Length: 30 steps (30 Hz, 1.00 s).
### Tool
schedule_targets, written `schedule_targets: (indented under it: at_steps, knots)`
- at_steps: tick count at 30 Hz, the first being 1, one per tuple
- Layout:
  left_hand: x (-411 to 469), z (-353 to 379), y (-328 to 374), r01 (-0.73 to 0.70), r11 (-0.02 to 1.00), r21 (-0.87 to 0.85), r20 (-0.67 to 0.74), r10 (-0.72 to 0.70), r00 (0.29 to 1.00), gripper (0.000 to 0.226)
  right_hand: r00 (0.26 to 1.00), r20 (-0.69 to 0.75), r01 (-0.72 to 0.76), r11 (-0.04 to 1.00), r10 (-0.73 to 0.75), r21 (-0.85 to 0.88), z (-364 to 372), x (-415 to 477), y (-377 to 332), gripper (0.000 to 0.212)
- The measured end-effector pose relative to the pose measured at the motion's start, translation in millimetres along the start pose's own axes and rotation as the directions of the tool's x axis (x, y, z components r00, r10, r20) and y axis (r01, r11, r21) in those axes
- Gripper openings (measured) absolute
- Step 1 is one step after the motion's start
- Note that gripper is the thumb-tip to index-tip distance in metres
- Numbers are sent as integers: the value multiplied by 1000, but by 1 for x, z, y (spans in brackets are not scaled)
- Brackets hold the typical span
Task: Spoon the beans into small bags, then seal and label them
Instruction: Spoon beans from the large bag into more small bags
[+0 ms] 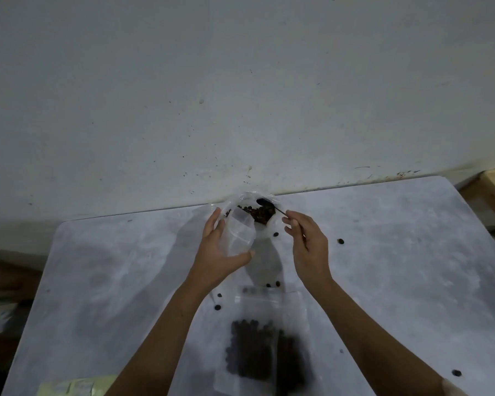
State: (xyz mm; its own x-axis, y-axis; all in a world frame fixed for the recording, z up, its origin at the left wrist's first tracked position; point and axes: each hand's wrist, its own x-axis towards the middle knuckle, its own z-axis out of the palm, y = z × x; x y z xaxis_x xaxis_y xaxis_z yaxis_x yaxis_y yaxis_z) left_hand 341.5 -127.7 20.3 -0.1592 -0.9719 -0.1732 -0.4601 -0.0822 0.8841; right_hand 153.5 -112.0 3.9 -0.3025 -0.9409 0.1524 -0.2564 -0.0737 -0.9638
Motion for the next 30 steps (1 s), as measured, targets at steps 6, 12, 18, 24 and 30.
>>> schedule_targets:
  at_steps: [6,12,18,24,30]
  knots:
    - [-6,1,18,-43,983,181,-1,44,999,108,997,30,79,992,-77,-95,7,-10,1,29]
    - [-10,13,33,-82,939,334,20,80,997,108,999,-38,17,994,-21,-113,11,-15,5,31]
    - [-4,4,19,-65,984,166,76,53,996,107,913,-216,-303,928,348,215,11,-7,2,27]
    - [-6,-5,12,-47,998,44,134,41,990,100,832,-195,-400,805,520,439,13,-6,5,26]
    - [-5,-10,4,-49,998,-28,155,52,987,95,716,-68,-506,583,695,636,16,-1,8,25]
